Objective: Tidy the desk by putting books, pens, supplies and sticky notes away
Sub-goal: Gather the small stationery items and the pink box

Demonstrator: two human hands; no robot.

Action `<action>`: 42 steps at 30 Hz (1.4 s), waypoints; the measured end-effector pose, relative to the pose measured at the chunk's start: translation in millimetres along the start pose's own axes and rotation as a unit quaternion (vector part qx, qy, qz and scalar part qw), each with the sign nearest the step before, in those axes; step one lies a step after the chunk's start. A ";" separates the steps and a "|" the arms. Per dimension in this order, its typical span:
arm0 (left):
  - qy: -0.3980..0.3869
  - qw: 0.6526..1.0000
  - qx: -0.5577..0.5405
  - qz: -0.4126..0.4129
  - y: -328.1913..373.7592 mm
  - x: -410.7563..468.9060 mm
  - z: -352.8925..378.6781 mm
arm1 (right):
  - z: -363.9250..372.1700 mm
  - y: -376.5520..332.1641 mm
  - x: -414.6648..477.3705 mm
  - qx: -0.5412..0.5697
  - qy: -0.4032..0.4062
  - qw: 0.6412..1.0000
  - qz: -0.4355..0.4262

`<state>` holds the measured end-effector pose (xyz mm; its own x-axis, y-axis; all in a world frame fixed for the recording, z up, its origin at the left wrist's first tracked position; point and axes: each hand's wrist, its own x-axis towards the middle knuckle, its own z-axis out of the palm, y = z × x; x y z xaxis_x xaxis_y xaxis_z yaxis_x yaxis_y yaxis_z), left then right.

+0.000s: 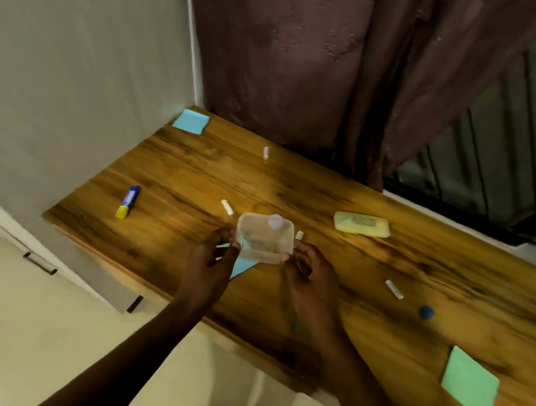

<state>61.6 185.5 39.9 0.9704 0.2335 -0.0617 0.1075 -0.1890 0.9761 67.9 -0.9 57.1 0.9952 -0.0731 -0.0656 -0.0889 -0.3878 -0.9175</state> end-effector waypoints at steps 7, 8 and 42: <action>-0.100 0.994 0.050 -0.004 5.9 -16.8 92.1 | -86.5 47.9 -24.0 -0.005 0.109 0.992 0.061; -0.117 0.992 0.055 -0.003 5.7 -20.2 102.2 | -95.8 54.6 -27.3 -0.001 0.118 0.991 0.066; -0.046 0.988 0.138 -0.049 11.8 -3.9 153.8 | -212.8 130.3 29.5 -0.228 0.062 0.971 0.032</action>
<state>92.4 35.6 19.7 0.9668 0.1774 -0.1838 0.2438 -0.4256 0.8715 76.8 -249.2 19.1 0.9770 -0.2090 -0.0424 -0.1869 -0.7433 -0.6423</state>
